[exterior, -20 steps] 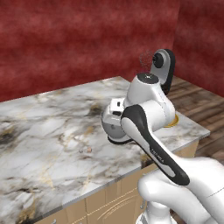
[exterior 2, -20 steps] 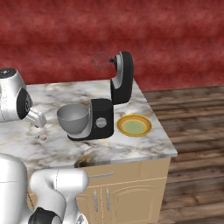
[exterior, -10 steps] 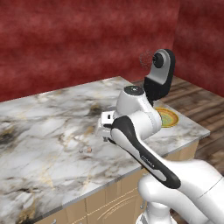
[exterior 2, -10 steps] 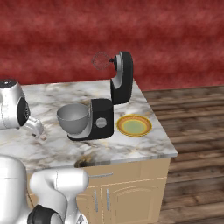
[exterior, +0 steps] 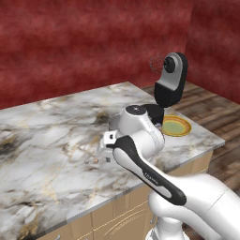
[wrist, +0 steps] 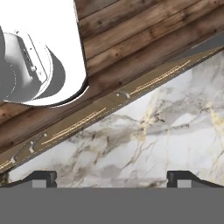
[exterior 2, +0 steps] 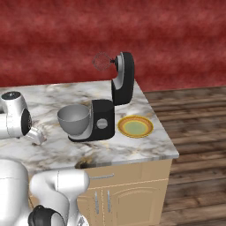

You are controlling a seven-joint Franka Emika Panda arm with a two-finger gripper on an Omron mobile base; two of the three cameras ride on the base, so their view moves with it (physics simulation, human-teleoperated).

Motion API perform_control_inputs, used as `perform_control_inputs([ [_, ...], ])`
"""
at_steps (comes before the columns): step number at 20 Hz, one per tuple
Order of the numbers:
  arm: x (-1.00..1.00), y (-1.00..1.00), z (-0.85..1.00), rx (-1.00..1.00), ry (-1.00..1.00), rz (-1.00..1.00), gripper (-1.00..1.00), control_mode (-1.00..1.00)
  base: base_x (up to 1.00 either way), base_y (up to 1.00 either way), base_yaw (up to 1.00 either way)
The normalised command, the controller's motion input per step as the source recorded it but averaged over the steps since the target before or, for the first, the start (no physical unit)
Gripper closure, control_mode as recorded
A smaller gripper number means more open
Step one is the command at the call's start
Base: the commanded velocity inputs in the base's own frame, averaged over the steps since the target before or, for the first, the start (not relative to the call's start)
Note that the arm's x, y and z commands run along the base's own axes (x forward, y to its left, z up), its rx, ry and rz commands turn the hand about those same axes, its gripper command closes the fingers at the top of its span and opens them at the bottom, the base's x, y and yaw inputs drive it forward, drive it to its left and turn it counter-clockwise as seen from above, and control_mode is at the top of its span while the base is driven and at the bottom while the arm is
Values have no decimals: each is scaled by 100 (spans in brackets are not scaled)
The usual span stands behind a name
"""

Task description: Add butter and sugar cubes to the stand mixer bowl and then turn on the stand mixer to begin making frosting.

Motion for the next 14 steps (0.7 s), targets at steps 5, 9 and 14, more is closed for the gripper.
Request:
perform_control_inputs([
  [5, 28, 31, -13, 0, 9, 0, -100, -100, 0, 0, 0],
  [9, 32, 21, -6, 0, 1, 0, -100, -100, 0, 0, 0],
  [14, 33, 15, -15, -1, 0, 0, -100, -100, 0, 0, 0],
])
